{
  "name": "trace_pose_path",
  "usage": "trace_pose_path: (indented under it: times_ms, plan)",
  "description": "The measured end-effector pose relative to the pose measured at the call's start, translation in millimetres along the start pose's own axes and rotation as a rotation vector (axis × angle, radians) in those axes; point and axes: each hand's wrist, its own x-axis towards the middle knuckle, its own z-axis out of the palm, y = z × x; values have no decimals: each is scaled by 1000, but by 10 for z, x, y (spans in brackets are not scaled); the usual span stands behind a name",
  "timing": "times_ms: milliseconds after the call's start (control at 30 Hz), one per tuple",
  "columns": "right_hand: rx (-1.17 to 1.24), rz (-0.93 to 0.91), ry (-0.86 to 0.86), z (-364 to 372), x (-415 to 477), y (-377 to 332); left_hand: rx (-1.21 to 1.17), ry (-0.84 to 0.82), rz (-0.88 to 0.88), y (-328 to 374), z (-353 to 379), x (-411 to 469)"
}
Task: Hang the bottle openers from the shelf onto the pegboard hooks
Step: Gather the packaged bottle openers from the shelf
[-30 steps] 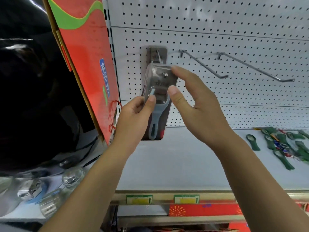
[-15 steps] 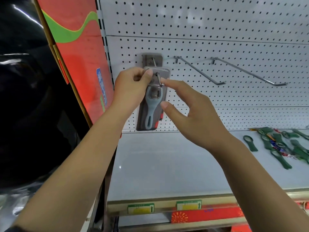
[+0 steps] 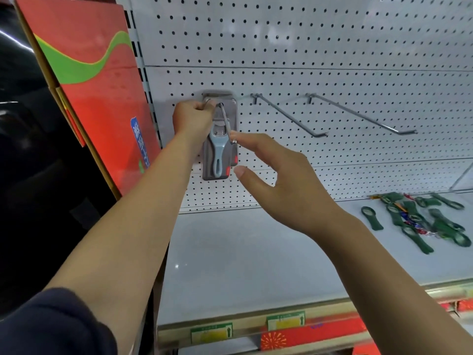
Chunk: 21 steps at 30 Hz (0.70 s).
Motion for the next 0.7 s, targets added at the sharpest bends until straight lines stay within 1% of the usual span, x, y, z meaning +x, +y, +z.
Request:
trace_pose_path:
  times_ms: [200, 333, 400, 467, 533, 700]
  plan:
    - [37, 6, -11, -57, 2, 10, 55, 69, -89, -12, 30, 218]
    - [5, -3, -18, -76, -17, 18, 106, 96, -70, -64, -11, 187]
    - [3, -5, 12, -61, -37, 28, 100, 125, -47, -49, -67, 53]
    - [30, 17, 64, -36, -69, 77, 119, 119, -21, -35, -143, -163]
    - [42, 75, 112, -6, -120, 174, 140, 60, 30, -61, -229, -496]
    - [-12, 251, 137, 62, -357, 496, 332, -104, 300, -463, -396, -1370]
